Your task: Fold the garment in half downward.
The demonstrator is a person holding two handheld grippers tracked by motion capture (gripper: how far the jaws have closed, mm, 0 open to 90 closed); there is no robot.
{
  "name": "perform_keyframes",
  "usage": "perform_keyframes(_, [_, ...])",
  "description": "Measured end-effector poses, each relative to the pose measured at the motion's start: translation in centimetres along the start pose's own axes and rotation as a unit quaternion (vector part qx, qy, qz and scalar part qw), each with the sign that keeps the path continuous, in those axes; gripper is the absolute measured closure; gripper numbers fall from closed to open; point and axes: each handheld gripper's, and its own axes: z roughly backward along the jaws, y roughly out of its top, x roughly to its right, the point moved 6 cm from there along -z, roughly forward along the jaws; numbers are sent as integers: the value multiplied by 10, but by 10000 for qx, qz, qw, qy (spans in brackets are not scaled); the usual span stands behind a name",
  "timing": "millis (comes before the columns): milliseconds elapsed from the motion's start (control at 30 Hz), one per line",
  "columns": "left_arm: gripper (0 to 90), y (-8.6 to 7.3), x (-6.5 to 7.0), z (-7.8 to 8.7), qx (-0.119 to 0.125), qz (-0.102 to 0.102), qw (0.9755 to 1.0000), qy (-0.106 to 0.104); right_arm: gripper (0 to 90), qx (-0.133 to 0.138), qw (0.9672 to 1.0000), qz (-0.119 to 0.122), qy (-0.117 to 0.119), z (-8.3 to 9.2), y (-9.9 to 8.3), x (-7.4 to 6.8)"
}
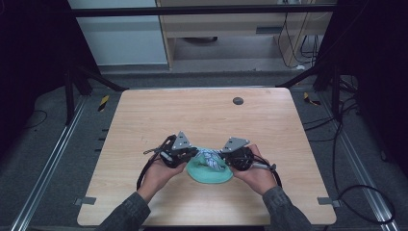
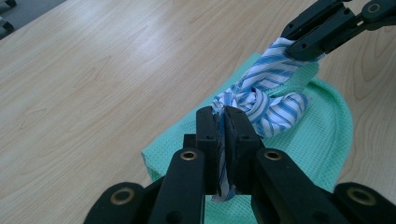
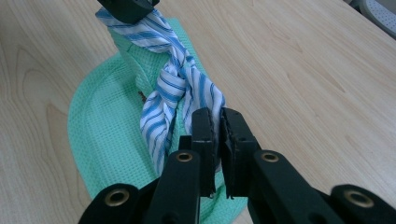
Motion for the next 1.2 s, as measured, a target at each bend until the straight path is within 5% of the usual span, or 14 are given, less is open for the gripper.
perform_keyframes(1200, [845, -23, 22, 1, 75, -55, 9997, -220, 824, -90, 9997, 90, 220, 8, -21, -29])
